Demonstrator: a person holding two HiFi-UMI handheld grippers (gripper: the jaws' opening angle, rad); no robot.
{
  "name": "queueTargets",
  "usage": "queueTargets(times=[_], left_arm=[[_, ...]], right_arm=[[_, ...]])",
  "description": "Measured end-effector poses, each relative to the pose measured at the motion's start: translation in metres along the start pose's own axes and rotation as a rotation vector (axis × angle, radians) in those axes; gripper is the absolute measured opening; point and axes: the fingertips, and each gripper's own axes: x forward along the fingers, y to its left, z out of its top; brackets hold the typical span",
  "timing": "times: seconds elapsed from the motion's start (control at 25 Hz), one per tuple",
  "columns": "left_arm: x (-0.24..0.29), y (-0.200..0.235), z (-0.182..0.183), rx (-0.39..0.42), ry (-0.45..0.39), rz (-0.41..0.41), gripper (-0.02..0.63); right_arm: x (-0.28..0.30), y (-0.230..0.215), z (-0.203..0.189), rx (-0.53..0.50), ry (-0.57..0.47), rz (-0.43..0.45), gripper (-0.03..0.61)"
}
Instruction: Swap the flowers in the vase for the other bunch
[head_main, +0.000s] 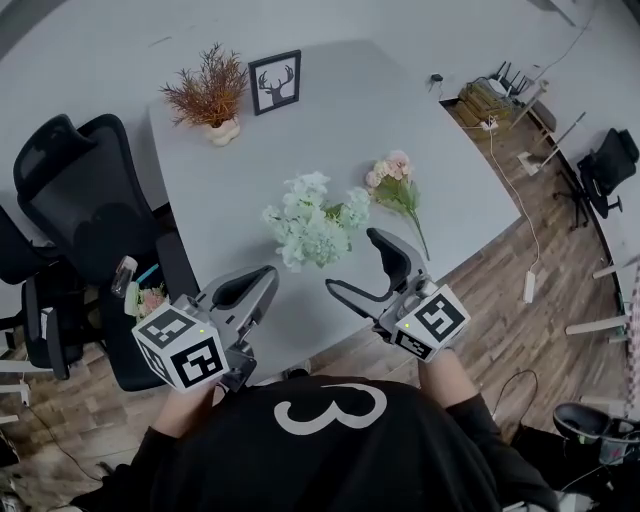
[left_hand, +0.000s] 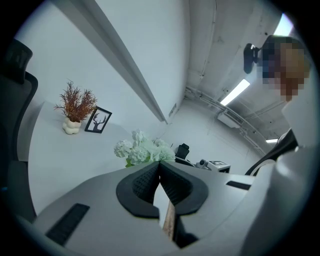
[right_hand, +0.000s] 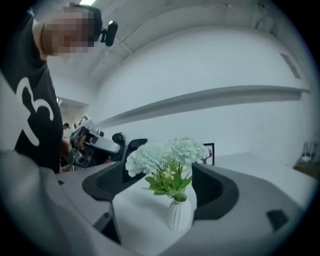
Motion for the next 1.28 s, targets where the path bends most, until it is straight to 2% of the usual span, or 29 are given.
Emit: queueTargets(times=[0.12,0.36,0.56,0.92,1.0,1.12,1.28], left_arm=[[-0.004,0.005,0.000,-0.014,0.001,0.005,0.012],[-0.010,0.016,-0.007,-0.052,0.005,0.010,0.012],[-0.020,0.026,-0.005,-0.060,-0.005,0.030,0.012],[-0.029,0.040,-0.009,-0.087,-0.012,0.065,0.012],[-0.029,0.043,-0.010,-0.088,-0.009,0.069,0.012],[-0.030,0.048,-0.012,-0.103,-0.011,0.074,0.012],[-0.029,0.053,-0.014,-0.115,-0.004,0.077,0.012]], right_arm=[[0.013,-0.002,-0.014,-0.049,0.047,-0.027,0.425],[0.040,-0.013,-0.022,-0.087,0.039,-0.077,0.443],[0.062,-0.014,-0.033,-0.177,0.085,-0.073,0.443],[0.078,-0.024,-0.027,-0.152,0.012,-0.123,0.440],[0.078,-0.022,-0.025,-0.157,-0.002,-0.125,0.405],[0.080,-0.022,-0.021,-0.156,-0.025,-0.131,0.280],[0.082,-0.025,-0.019,-0.134,-0.038,-0.138,0.207]])
